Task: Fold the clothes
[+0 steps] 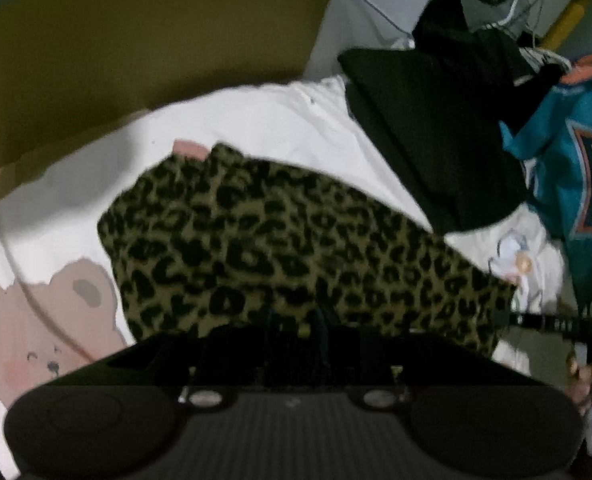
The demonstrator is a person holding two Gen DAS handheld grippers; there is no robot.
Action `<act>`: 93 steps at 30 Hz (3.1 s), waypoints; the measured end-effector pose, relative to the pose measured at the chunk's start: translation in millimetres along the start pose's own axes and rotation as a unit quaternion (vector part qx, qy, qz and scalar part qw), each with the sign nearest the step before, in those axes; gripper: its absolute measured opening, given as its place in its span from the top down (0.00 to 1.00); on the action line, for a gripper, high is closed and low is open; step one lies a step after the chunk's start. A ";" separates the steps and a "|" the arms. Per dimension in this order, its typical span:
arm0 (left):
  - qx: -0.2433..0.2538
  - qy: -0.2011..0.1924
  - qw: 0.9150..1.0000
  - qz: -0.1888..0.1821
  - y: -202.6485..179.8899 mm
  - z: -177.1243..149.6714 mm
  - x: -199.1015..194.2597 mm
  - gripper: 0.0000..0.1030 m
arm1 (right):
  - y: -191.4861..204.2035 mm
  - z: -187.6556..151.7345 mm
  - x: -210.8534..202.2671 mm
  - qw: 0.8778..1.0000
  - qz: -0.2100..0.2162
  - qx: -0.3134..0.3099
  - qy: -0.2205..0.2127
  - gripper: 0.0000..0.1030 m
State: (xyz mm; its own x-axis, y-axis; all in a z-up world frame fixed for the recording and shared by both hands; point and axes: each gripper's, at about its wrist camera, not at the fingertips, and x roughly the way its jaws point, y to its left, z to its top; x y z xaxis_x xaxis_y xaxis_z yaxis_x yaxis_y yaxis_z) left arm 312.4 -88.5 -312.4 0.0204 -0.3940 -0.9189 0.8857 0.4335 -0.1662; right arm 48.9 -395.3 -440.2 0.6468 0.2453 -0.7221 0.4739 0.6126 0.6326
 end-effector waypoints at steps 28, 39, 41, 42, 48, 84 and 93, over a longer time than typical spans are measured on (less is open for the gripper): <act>-0.160 0.007 0.982 0.101 -13.0 99.1 85.7 0.72 | -8.5 8.0 -2.5 0.999 -0.001 -0.001 -0.051 0.99; -0.200 0.038 0.970 0.131 -2.5 94.7 111.7 0.55 | -15.1 4.2 1.7 0.999 0.002 -0.004 -0.037 0.99; -0.224 0.039 0.966 0.126 5.3 90.7 113.7 0.55 | -16.1 4.1 2.7 0.999 0.002 -0.005 -0.035 0.99; -0.234 0.038 0.964 0.122 8.7 88.8 114.5 0.55 | -16.7 3.9 3.4 0.999 0.002 -0.005 -0.034 0.99; -0.263 0.037 0.958 0.109 18.7 80.3 122.4 0.55 | -19.7 3.6 6.6 1.000 0.003 -0.008 -0.028 0.99; -0.300 0.004 0.954 0.023 22.1 112.1 113.6 1.00 | -21.9 6.2 -5.7 0.999 -0.004 -0.006 -0.042 0.98; -0.276 0.005 0.961 0.014 18.9 114.4 125.2 0.98 | -22.0 6.3 -3.2 0.999 -0.025 -0.011 -0.045 0.98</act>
State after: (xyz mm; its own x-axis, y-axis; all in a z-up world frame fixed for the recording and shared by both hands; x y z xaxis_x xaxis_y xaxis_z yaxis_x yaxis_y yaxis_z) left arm 384.8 -222.4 -389.7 0.0330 -0.3692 -0.9288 0.5030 0.8092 -0.3037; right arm 40.2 -414.3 -450.1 0.6749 0.1459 -0.7234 0.4939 0.6390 0.5897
